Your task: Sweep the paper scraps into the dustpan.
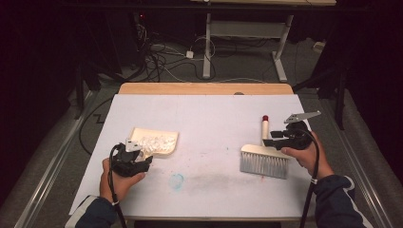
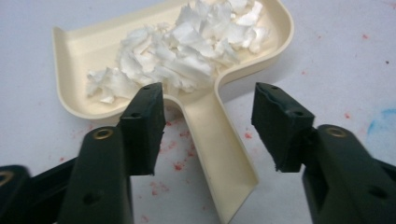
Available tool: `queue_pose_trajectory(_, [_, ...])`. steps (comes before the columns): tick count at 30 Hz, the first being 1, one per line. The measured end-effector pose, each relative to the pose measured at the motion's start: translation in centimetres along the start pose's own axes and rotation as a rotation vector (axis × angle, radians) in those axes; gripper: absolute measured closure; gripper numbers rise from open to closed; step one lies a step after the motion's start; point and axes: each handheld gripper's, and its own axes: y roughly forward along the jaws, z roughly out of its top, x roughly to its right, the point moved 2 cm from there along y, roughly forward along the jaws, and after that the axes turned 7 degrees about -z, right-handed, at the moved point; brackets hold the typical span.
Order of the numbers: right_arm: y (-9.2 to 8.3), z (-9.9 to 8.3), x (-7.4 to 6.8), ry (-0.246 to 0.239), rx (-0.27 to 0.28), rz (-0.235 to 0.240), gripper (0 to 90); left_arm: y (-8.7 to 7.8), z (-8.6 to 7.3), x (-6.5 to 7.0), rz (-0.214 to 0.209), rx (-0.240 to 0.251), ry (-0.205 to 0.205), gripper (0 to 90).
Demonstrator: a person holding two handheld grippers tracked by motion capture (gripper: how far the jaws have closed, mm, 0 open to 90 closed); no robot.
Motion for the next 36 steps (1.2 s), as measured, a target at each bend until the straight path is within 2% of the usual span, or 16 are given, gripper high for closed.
queue_pose_trajectory(2, [0.3, -0.1, 0.3, 0.021, -0.002, -0.083, 56.9, -0.3, -0.1, 0.3, -0.002, 0.029, 0.031, 38.6])
queue_pose_trajectory(4, [0.9, -0.2, 0.6, 0.036, -0.012, -0.180, 62.2, -0.6, -0.2, 0.6, 0.004, 0.040, 0.063, 34.7])
queue_pose_trajectory(7, [1.9, -0.4, 1.0, 0.038, -0.049, -0.252, 69.4, -1.0, -0.6, 0.8, 0.020, 0.059, 0.099, 30.9])
queue_pose_trajectory(10, [3.2, -0.6, 1.1, 0.032, -0.098, -0.282, 71.4, -1.4, -1.0, 0.8, 0.011, 0.089, 0.121, 28.4])
queue_pose_trajectory(12, [4.1, -0.8, 1.1, 0.020, -0.130, -0.306, 72.9, -1.6, -1.4, 0.7, 0.002, 0.091, 0.132, 28.0])
queue_pose_trajectory(13, [4.4, -0.8, 1.2, 0.029, -0.129, -0.318, 72.5, -1.7, -1.6, 0.7, 0.005, 0.087, 0.136, 27.7])
queue_pose_trajectory(16, [4.7, -0.8, 1.4, 0.042, -0.127, -0.324, 70.6, -2.0, -2.4, 0.6, 0.009, 0.078, 0.144, 27.4])
queue_pose_trajectory(19, [5.1, -0.8, 1.4, 0.036, -0.135, -0.352, 68.6, -2.2, -3.0, 0.5, 0.016, 0.072, 0.144, 27.1])
queue_pose_trajectory(22, [5.2, -1.0, 1.7, 0.059, -0.132, -0.350, 63.9, -2.6, -3.4, 0.6, 0.007, 0.085, 0.151, 26.7])
queue_pose_trajectory(25, [5.0, -1.2, 1.9, 0.076, -0.122, -0.351, 62.1, -2.7, -3.7, 0.6, 0.010, 0.077, 0.161, 25.3])
queue_pose_trajectory(31, [4.1, -0.8, 2.2, 0.093, -0.050, -0.367, 60.0, -2.5, -3.7, 0.6, 0.004, 0.071, 0.167, 24.9])
queue_pose_trajectory(35, [3.6, -0.4, 2.2, 0.097, 0.002, -0.359, 55.3, -2.4, -3.6, 0.7, 0.004, 0.071, 0.171, 23.8])
queue_pose_trajectory(36, [3.4, -0.2, 2.2, 0.092, 0.021, -0.346, 54.2, -2.3, -3.6, 0.6, 0.003, 0.071, 0.171, 23.4])
